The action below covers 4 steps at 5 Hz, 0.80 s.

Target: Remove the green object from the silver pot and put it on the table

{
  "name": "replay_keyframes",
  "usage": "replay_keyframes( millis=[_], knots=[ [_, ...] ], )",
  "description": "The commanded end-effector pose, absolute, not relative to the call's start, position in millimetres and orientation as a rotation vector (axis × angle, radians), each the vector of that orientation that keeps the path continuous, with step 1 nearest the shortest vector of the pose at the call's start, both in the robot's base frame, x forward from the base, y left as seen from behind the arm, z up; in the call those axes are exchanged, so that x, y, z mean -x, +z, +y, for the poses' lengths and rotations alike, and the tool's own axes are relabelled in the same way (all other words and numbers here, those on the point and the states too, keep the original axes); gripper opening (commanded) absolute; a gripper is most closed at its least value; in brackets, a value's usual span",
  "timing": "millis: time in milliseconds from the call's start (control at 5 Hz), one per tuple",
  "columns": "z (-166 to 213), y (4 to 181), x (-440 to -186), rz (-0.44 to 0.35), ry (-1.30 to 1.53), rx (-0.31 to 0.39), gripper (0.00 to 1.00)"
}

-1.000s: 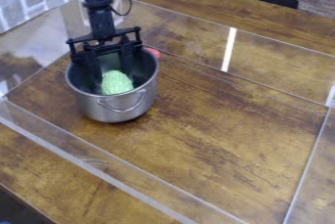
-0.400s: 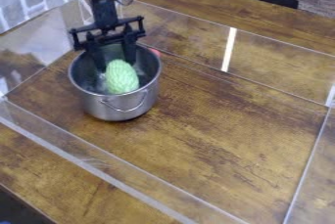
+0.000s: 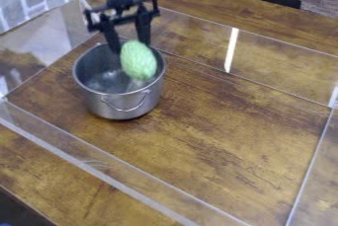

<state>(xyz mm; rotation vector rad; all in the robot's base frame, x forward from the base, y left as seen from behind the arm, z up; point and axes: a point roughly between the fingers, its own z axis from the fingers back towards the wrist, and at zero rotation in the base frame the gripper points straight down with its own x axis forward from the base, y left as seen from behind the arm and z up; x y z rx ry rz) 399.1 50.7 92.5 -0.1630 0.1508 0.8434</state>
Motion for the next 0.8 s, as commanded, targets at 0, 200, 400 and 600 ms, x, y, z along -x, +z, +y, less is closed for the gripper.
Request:
replay_keyframes(
  millis=[0,200,400,600],
  knots=[
    [54,143.2,-410,0.072,0.838,0.206,0.0],
    [28,153.2,-420,0.074,0.802,0.226,0.0],
    [-4,153.2,-427,0.087,0.758,0.242,0.0],
    [-41,153.2,-420,0.103,0.704,0.252,0.0]
  ],
)
